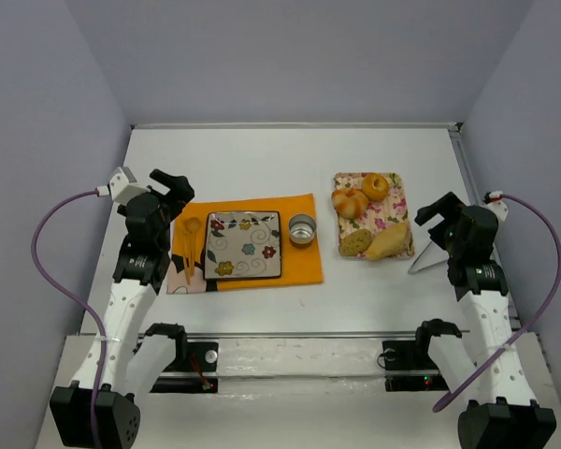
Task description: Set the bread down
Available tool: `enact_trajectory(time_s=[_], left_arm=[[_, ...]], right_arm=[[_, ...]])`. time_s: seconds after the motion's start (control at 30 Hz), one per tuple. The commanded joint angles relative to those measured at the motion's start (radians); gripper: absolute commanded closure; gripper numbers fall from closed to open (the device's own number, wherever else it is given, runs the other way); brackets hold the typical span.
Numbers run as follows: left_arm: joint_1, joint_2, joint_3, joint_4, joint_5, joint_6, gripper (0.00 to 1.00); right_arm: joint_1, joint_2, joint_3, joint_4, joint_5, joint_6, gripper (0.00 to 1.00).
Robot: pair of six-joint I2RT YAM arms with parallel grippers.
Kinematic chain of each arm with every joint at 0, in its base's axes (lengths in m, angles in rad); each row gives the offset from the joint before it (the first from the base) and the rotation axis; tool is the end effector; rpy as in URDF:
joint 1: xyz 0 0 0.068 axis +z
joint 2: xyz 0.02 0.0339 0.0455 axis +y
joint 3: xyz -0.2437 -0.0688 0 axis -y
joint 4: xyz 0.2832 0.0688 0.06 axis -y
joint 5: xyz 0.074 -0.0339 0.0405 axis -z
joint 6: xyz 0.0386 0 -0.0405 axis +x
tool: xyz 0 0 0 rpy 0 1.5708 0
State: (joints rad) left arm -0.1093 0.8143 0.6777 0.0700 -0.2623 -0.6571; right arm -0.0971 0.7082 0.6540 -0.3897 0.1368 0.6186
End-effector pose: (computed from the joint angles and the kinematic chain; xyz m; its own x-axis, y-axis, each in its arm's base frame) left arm 0.2521 -0.0176 0.3042 0.0404 -0.5979 -0.8006 -0.1606 0.7869 -0.5958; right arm 0.2207 -0.0268 0.2684 -0.2215 0.5988 -0.7697 0.4260 0.7694 0.4760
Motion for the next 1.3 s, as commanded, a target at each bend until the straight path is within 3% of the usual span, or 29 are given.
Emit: enact_trajectory(time_s=[0.0,0.33,0.5,0.87,1.27], left_arm=[[0.008,-0.007,0.003,0.036,-0.018,0.017,0.01],[0.008,0.049,0.031,0.059,0.009,0.019,0.01],[0.008,0.072,0.033,0.060,0.009,0.024,0.01],[0.008,0.051,0.019,0.060,-0.009,0.024,0.01],[0.008,0.037,0.010,0.056,-0.041,0.011,0.01]], right_arm=[[0.002,-0.010,0.065,-0.014,0.046,-0.020,0.00],[0.002,0.033,0.084,-0.305,0.047,0.124,0.00],[0.002,0.062,0.073,-0.439,0.133,0.156,0.00],[0.002,0.240,0.050,-0.394,0.294,0.188,0.00],[0.002,0.477,0.096,-0.264,0.303,0.188,0.00]])
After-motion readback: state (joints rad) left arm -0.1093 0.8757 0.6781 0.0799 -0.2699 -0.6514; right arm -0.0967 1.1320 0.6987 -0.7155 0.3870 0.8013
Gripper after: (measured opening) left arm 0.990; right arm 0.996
